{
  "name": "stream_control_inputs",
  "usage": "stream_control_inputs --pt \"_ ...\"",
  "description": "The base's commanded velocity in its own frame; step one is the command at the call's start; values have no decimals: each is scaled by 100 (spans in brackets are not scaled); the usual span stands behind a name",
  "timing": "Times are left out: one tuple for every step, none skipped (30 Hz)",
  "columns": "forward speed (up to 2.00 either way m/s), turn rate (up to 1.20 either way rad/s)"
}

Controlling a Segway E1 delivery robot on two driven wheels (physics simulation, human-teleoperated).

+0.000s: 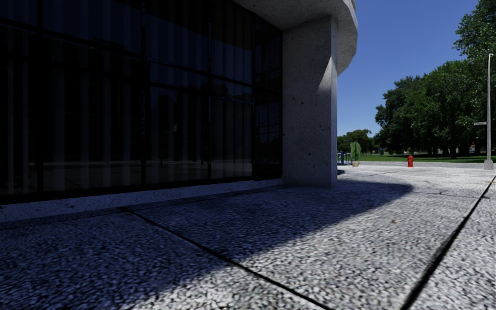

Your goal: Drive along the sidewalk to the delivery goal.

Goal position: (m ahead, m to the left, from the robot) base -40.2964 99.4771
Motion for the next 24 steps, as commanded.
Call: stream_control_inputs --pt "0 0" --pt "0 0" --pt "0 0" --pt "0 0" --pt "0 0" --pt "0 0" --pt "0 0" --pt "0 0" --pt "0 0" --pt "0 0" --pt "0 0" --pt "0 0" --pt "0 0" --pt "0 0" --pt "0 0" --pt "0 0" --pt "0 0" --pt "0 0" --pt "0 0" --pt "0 0" --pt "0 0" --pt "0 0" --pt "0 0" --pt "0 0"
